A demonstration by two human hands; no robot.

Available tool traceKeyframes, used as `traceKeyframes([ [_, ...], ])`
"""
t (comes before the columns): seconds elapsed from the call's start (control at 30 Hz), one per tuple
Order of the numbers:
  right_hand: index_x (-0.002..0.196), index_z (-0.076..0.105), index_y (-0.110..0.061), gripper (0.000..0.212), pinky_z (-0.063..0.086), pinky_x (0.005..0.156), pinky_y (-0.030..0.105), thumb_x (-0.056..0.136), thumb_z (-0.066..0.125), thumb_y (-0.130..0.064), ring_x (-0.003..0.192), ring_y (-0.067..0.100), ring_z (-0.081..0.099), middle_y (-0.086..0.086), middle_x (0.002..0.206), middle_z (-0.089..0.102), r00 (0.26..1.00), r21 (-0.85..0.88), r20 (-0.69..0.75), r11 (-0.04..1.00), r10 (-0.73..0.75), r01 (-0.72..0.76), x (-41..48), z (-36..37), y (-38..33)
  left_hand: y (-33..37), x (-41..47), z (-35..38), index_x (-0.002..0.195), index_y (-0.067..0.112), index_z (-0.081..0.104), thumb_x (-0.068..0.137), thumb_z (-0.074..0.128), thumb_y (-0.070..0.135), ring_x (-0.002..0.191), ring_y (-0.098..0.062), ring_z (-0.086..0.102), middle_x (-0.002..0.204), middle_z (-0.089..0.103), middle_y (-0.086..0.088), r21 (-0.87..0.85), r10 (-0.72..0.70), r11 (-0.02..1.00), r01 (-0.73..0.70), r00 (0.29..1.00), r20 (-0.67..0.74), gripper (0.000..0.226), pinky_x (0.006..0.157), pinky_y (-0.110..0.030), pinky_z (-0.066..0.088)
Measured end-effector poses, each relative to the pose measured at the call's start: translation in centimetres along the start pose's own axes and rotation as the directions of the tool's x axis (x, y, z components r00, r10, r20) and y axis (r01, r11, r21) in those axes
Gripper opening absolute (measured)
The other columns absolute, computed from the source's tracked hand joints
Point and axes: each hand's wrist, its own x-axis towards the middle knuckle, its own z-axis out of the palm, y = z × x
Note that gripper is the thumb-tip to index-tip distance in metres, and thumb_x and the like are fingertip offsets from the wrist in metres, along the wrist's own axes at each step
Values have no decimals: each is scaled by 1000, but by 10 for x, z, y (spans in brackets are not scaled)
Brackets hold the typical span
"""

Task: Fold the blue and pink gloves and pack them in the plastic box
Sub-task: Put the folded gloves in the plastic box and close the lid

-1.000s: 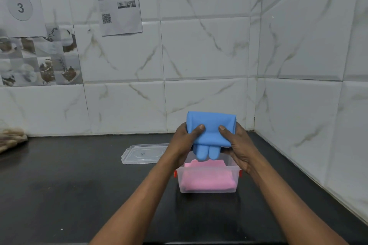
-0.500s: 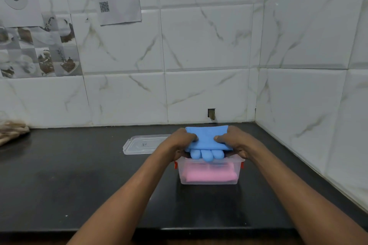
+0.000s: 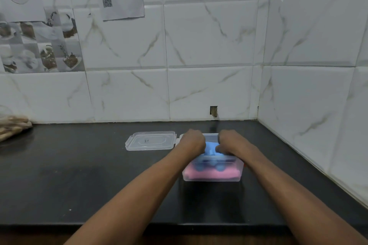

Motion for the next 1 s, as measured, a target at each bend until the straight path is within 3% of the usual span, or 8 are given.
traceKeyframes([
  [0.1, 69, 49, -12, 27, 37, 54, 26, 84, 69, -23, 73, 24, 53, 12, 95, 68, 996, -149, -39, 986, -83, 76, 1, -4, -2, -1, 2, -11, 112, 4, 64, 83, 75, 20, 107, -29, 64, 117, 65, -13, -15, -32, 999, 30, 990, -137, 35, 73, -32, 46],
  [0.2, 62, 45, -13, 40, 35, 51, 28, 79, 76, -30, 69, 24, 52, 4, 71, 53, 983, -181, -114, 976, -145, 124, 1, -20, 3, -15, 9, -30, 109, 5, 67, 81, 77, 24, 104, -29, 64, 111, 67, -13, -74, 105, 990, -120, 977, -184, 35, 73, -31, 43],
  [0.3, 93, 72, -10, 30, 54, 69, 33, 77, 79, -34, 84, 24, 66, 7, 93, 69, 974, -77, -19, 972, -226, 224, 3, -42, 9, -30, 9, -33, 118, 16, 70, 89, 67, 34, 106, -20, 63, 116, 71, -3, -213, 294, 937, -277, 955, 49, 35, 87, -32, 48],
  [0.43, 134, 60, -26, 56, 53, 96, 34, 82, 76, -39, 112, 22, 61, 1, 132, 57, 907, 62, 357, 975, -223, 215, 8, -47, 13, -35, 12, -23, 136, 18, 56, 91, 61, 46, 117, -20, 56, 136, 60, -3, -166, 320, 944, -284, 910, 264, 53, 94, -30, 40],
  [0.7, 133, 61, -25, 52, 50, 98, 30, 84, 76, -33, 127, 23, 50, 2, 134, 53, 826, 187, 517, 971, -225, 148, 20, -44, 16, -29, 23, -23, 141, 14, 51, 91, 66, 34, 117, -23, 55, 143, 52, -6, -236, 288, 950, -203, 860, 421, 56, 95, -30, 42],
  [0.77, 134, 59, -29, 54, 52, 89, 27, 84, 76, -32, 122, 24, 52, 1, 129, 47, 827, 66, 523, 977, -207, 203, 20, -39, 10, -26, 26, -19, 140, 12, 49, 90, 67, 30, 112, -21, 55, 142, 52, -7, -212, 274, 957, -199, 860, 430, 56, 93, -31, 45],
  [0.87, 131, 54, -31, 54, 49, 63, 20, 82, 77, -32, 90, 16, 59, 0, 120, 46, 866, -78, 460, 963, -195, 258, 19, -30, 1, -21, 27, -12, 139, 15, 46, 85, 71, 22, 115, -24, 55, 137, 50, -8, -175, 269, 961, -214, 871, 410, 59, 99, -38, 50],
  [1.0, 135, 46, -29, 60, 48, 66, 26, 82, 75, -29, 94, 23, 62, 4, 117, 55, 910, -201, 364, 937, -200, 286, 19, -15, -2, -17, 23, -10, 141, 21, 47, 83, 73, 15, 120, -29, 52, 134, 45, -6, -176, 272, 959, -220, 887, 372, 64, 101, -42, 51],
])
